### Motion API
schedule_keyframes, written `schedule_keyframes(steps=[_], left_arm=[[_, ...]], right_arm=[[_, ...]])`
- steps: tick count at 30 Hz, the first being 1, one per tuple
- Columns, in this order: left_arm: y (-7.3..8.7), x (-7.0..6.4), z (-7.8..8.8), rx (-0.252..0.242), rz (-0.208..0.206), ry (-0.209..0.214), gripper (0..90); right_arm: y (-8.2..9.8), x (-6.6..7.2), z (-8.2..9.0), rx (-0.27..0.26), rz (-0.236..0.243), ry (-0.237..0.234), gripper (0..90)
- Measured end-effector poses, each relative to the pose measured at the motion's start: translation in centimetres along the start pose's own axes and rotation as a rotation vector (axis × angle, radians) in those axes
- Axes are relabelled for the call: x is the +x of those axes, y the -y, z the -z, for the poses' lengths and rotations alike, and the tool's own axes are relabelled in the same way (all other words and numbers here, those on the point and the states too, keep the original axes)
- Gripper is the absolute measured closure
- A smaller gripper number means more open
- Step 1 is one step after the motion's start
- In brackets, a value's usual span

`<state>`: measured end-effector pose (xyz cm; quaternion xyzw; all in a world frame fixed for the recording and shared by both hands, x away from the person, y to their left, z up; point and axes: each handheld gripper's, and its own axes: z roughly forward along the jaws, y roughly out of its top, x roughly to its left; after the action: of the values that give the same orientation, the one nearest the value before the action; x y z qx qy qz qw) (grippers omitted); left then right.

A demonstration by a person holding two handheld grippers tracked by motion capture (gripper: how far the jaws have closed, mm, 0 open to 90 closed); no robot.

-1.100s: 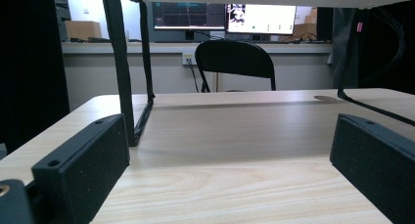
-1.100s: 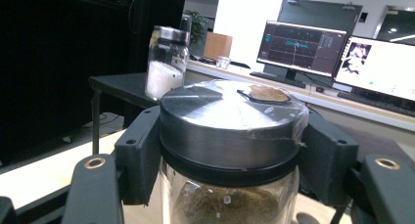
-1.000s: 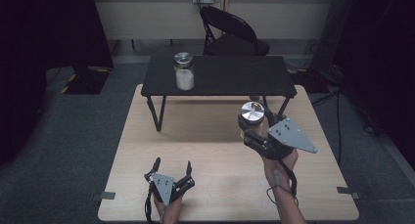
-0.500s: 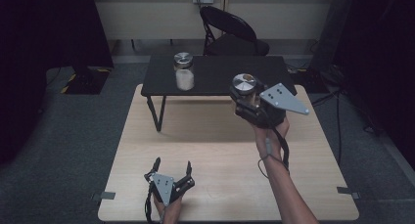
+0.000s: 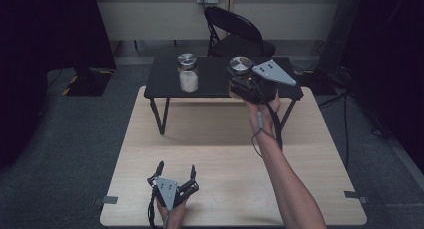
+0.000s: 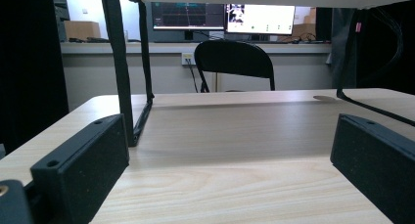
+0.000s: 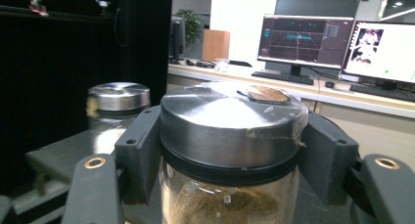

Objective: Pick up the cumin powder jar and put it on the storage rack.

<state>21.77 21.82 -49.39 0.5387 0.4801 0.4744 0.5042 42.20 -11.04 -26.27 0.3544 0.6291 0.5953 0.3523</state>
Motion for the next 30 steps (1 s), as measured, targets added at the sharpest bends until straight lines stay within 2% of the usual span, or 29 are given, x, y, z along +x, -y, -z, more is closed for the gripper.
schedule_keyframes(steps=[5,11,14,23,30], left_arm=[[0.0,0.0,0.1,0.001,0.000,-0.003,0.2],[0.0,0.0,0.1,0.000,0.001,-0.002,0.4],[0.0,0.0,0.1,0.000,0.001,-0.003,0.4],[0.0,-0.1,0.1,0.000,0.001,-0.005,0.4],[0.0,-0.1,0.1,0.000,0.001,-0.005,0.4]], right_arm=[[-0.4,-0.3,-2.7,0.028,-0.034,0.022,32.8],[0.1,-0.6,-4.8,0.060,-0.077,0.037,32.9],[0.4,-0.3,-5.7,0.071,-0.055,0.046,32.8],[1.0,-0.3,-6.6,0.103,-0.046,0.057,32.8],[2.2,-0.4,-6.5,0.058,-0.034,0.054,32.8]])
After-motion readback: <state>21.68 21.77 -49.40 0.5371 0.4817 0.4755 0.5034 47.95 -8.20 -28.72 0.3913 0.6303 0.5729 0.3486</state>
